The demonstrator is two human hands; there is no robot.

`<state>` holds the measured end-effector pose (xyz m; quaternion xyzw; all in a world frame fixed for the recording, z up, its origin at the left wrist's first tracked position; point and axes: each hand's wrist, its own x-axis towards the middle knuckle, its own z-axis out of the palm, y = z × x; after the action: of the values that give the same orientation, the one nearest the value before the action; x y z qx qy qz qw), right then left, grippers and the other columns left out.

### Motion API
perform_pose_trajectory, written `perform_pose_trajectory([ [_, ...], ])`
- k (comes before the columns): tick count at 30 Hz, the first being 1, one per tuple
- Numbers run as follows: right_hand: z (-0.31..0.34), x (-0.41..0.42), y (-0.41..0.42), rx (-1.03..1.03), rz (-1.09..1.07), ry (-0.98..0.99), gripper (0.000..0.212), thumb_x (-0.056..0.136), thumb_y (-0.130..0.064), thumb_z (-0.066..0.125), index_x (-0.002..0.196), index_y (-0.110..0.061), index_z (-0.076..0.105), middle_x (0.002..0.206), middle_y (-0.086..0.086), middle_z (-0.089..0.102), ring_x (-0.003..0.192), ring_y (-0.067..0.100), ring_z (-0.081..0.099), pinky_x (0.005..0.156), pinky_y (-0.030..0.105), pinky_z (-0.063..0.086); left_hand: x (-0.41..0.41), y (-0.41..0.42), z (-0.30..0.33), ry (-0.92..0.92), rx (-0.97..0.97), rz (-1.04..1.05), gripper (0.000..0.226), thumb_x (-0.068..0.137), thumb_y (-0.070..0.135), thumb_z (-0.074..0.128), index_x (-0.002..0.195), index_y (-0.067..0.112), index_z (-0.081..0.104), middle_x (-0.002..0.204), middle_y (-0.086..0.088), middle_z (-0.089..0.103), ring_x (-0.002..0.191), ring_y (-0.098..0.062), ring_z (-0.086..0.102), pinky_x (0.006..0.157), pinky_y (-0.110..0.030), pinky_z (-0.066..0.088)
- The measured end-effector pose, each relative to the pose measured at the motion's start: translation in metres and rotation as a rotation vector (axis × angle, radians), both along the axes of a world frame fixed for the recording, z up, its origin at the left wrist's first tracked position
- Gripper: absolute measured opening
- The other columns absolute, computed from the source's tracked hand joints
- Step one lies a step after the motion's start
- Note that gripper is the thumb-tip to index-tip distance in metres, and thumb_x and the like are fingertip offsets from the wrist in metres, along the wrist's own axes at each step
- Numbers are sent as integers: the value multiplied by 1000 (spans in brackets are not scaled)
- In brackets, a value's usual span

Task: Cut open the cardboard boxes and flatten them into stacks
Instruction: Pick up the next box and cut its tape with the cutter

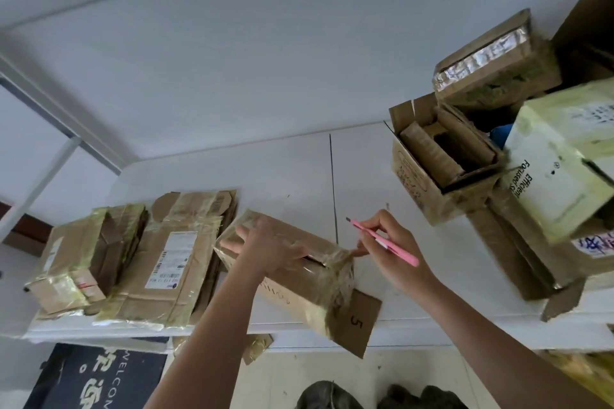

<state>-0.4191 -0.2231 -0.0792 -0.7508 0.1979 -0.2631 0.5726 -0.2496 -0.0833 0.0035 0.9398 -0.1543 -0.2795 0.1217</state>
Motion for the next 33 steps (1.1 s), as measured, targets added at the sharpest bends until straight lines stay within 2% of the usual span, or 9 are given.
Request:
perform_pose_trajectory([
  [5,-1,-5,-3,122,13,55,5,97,-6,57,93,-6,54,88,23,59,73,26,70,60,41,61,-3,-3,-8,60,-423,-119,89,78,34,79,149,42,27,157,9,-5,148,-27,2,115,-54,27],
  [10,-8,-3,3,209,-8,37,5,98,-5,54,97,0,52,88,22,57,81,30,71,77,35,61,-3,-9,-14,-203,-260,96,94,80,42,75,153,24,18,158,0,-13,146,-38,-5,115,-58,24],
  [13,-11,0,6,180,-3,122,3,100,-14,53,99,-11,51,93,14,61,88,16,72,80,36,60,1,-5,-18,0,-287,303,94,82,41,75,151,11,18,145,-14,19,120,-37,41,99,-46,47],
  [17,-3,7,20,339,-11,84,8,100,-15,53,100,-8,49,99,19,59,75,30,72,72,47,61,9,-1,-19,105,-540,333,54,81,11,72,128,11,45,120,-3,51,103,-25,59,71,-32,55],
  [19,5,12,27,338,-55,-17,11,100,-17,53,100,-7,48,94,13,61,64,34,70,67,53,59,7,1,-13,150,-629,170,55,86,0,68,131,24,48,120,5,54,100,-16,62,68,-24,55],
  [25,10,27,8,24,-406,-138,9,100,-11,52,107,-7,48,84,5,58,67,12,56,61,36,49,-11,-6,-2,-38,-427,-253,71,77,17,53,148,21,40,135,-3,53,122,-22,54,103,-41,46],
  [29,8,42,-6,82,-250,-31,12,100,-20,54,107,-10,49,95,7,63,87,20,65,77,40,55,-20,-13,-8,-162,-126,-335,79,89,34,54,155,20,12,148,-5,32,130,-30,44,107,-48,38],
  [31,9,47,-6,90,-224,-8,11,101,-24,53,104,-13,50,95,7,64,91,26,67,78,39,54,-29,-15,-14,-276,72,-399,113,77,72,58,155,16,-2,153,-5,18,137,-32,35,112,-52,30],
  [33,13,45,-3,87,-241,-29,11,101,-25,52,101,-15,49,91,1,62,86,28,69,75,45,56,-35,-17,-18,-349,202,-443,138,64,75,69,153,8,-12,152,-8,13,138,-32,28,111,-51,27],
])
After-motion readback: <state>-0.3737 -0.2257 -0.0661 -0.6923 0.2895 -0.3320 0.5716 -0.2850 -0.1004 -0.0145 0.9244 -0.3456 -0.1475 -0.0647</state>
